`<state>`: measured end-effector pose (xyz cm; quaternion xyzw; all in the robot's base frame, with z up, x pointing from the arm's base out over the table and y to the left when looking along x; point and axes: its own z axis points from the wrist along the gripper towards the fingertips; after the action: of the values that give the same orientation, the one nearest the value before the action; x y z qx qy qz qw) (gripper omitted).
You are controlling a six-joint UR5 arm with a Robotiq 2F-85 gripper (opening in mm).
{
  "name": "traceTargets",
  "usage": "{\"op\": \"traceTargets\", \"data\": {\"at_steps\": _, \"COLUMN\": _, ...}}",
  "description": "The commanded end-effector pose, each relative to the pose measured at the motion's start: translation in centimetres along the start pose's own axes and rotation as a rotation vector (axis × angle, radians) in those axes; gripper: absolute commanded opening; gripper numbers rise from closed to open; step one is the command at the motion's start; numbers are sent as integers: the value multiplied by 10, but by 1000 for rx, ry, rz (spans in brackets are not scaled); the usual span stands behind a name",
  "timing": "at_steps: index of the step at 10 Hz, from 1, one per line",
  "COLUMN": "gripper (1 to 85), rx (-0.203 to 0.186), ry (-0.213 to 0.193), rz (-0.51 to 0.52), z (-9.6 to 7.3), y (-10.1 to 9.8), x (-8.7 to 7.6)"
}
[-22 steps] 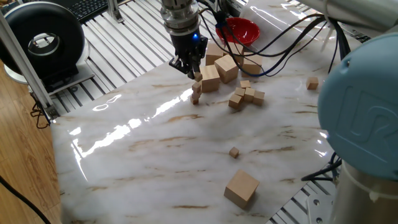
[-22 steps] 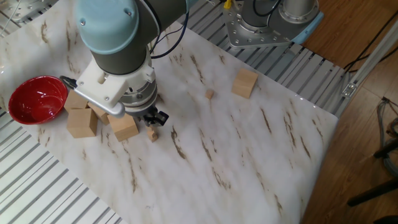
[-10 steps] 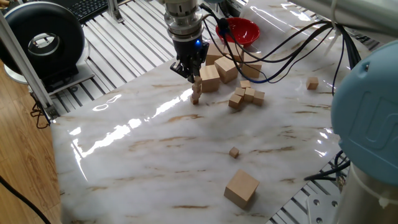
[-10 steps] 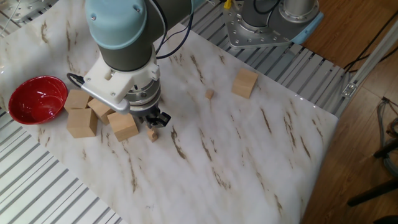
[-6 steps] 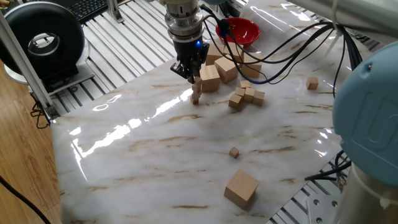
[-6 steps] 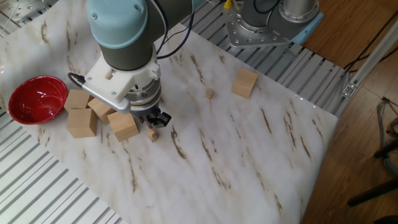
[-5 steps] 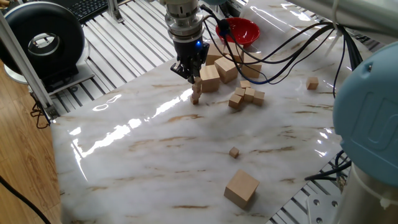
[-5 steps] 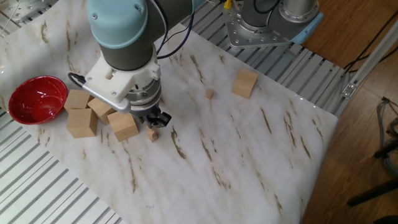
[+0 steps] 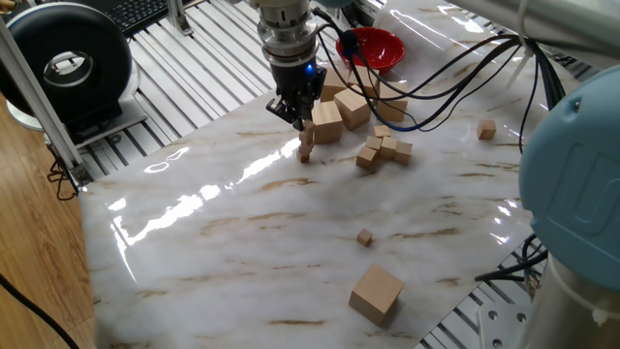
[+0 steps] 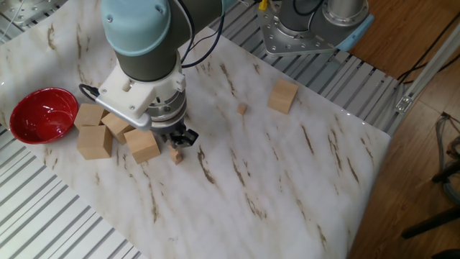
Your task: Stack the blocks in a vertical line of five
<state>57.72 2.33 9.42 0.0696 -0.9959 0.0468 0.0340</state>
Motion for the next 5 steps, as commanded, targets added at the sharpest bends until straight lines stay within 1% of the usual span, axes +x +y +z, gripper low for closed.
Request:
{"op": "traceTargets", "data": {"at_steps": 1, "gripper": 160, "rx": -19, "ry": -6, "rz": 3, "z": 0, "y": 3, "x": 0}}
{"op": "traceTargets", "data": {"at_steps": 5, "gripper": 167, "rx": -32, "ry": -14, "rz": 7, "z": 3, "y": 6, "x": -1}}
